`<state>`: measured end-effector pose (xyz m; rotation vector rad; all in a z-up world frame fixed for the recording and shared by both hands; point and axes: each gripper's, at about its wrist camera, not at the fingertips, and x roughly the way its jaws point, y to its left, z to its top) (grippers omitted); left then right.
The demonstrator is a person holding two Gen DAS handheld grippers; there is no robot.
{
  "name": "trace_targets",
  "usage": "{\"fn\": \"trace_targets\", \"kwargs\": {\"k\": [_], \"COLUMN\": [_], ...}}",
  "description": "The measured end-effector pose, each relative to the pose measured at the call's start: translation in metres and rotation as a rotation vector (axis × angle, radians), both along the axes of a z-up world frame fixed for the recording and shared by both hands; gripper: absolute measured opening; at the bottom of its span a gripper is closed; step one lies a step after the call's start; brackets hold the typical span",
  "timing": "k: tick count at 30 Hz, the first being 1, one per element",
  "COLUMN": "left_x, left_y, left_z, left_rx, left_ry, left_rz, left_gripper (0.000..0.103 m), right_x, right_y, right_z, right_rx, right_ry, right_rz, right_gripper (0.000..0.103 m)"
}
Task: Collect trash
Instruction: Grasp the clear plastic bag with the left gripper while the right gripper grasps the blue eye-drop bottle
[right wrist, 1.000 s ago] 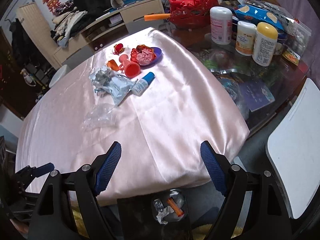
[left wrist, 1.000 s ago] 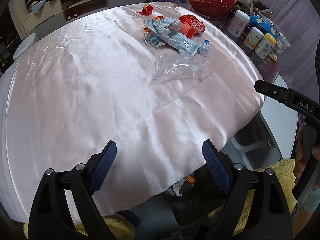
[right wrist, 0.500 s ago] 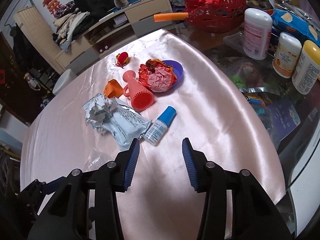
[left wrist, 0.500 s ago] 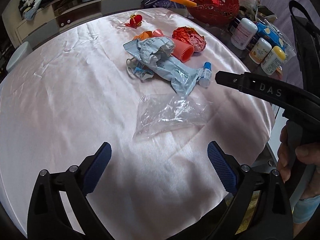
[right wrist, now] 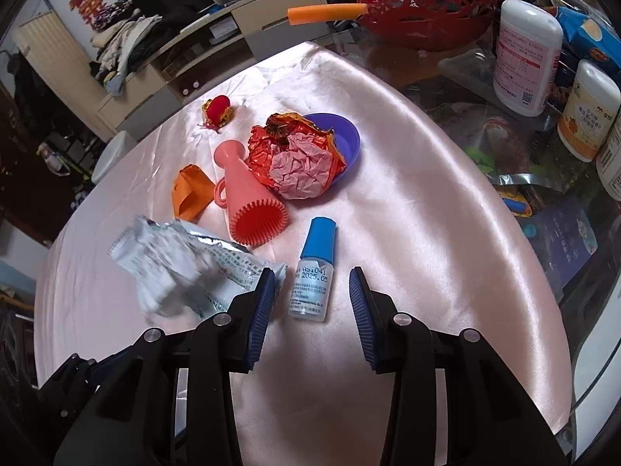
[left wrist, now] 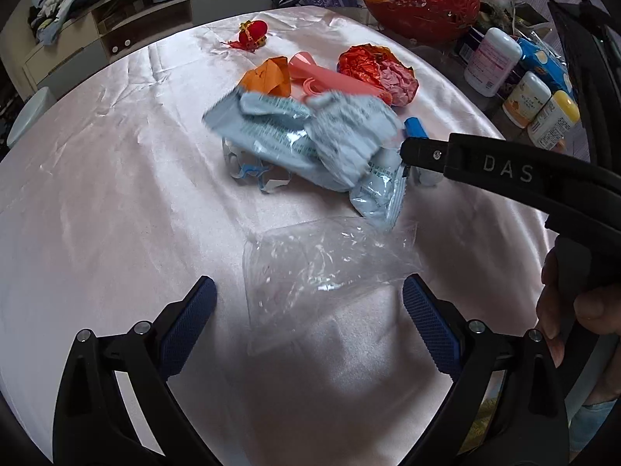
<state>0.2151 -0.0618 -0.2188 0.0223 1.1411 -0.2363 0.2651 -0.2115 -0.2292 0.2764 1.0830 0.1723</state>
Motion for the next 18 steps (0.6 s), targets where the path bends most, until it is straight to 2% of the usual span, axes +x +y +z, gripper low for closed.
{"fn": "trace_targets", "kwargs": {"k": [3,8,11,16,18], "left_x": [0.004,0.008,0.010,0.004,0.002], "left_y": [-0.001,0.001,0.005,0.010,0.012], "left_z": [0.000,0.004,0.005,0.006,0.007], "left_rx": [0.011,0.047,0.044,0.040,0.034], "left_ry": [-0.020,-0.056,-0.056,-0.058,-0.059], "left_rz": [-0.007,-0.009,-0.014,-0.024,-0.026], "left_gripper": [0.089,0.061,0.054,0.049,0.048], "right_x": [0.005,0.007,0.007,0.003,-0.002], "right_y": [0.000,-0.011,-0.015,-0.015,-0.015], "right_z": [0.000,0.000,0.000,0.001,0.000], "right_rx": [-0.019,0.008,0.005,-0.030,-0.034], "right_ry": [-0.007,-0.005,-0.004,-0.009,-0.009], "right_rz": [0.004,-0.014,-0.021,-0.017,-0.008], "right_gripper": [0.040,0.040,0.040,0.039,0.034]}}
